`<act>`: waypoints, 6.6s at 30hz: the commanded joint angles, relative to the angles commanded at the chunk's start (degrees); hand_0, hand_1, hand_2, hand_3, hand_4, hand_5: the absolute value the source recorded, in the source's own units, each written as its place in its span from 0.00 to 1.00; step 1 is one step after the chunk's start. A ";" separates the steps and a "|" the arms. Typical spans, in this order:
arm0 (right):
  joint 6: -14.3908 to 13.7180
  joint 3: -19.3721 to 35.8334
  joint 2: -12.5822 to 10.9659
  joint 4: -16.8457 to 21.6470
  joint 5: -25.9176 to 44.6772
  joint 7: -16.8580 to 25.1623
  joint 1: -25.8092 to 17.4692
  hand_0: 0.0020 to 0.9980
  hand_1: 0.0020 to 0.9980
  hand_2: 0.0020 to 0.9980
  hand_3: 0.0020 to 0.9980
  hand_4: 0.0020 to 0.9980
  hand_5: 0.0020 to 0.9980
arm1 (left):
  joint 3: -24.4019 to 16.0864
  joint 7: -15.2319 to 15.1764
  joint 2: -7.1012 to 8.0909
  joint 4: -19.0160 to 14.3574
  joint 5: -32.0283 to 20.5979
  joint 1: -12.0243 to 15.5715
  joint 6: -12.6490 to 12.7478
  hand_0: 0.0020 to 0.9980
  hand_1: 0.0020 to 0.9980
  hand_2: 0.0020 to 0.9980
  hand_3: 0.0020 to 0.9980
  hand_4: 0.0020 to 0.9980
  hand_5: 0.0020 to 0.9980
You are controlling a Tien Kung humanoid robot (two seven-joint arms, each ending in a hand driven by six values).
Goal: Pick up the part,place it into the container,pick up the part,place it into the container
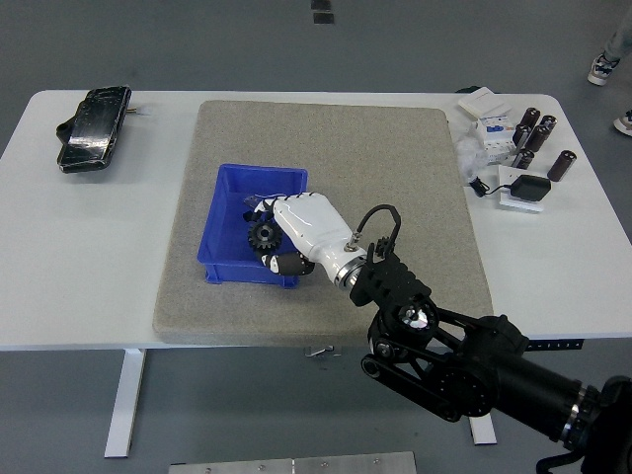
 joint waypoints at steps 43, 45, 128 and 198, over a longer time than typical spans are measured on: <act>-3.22 14.04 -11.14 0.31 7.00 0.91 -14.54 0.67 0.69 0.77 0.80 0.65 0.28 | -0.71 -0.26 0.04 0.00 1.43 0.05 -0.16 0.64 0.61 0.58 0.57 0.59 0.33; -3.11 14.02 -11.05 -0.31 6.91 0.98 -14.36 0.67 0.69 0.77 0.80 0.65 0.28 | -0.65 -0.27 0.05 0.00 1.37 0.07 -0.16 0.64 0.61 0.58 0.57 0.59 0.33; -7.47 12.89 -3.87 3.05 16.30 14.97 -10.34 0.84 0.83 0.82 0.81 0.71 0.28 | -0.54 0.25 0.05 0.00 1.44 0.30 -0.12 0.64 0.61 0.58 0.57 0.62 0.37; 1.21 48.22 -8.50 5.92 63.73 40.21 -27.69 0.79 0.72 0.74 0.71 0.82 0.46 | -1.34 -0.08 0.98 0.00 1.75 0.17 -0.47 0.64 0.61 0.58 0.58 0.63 0.36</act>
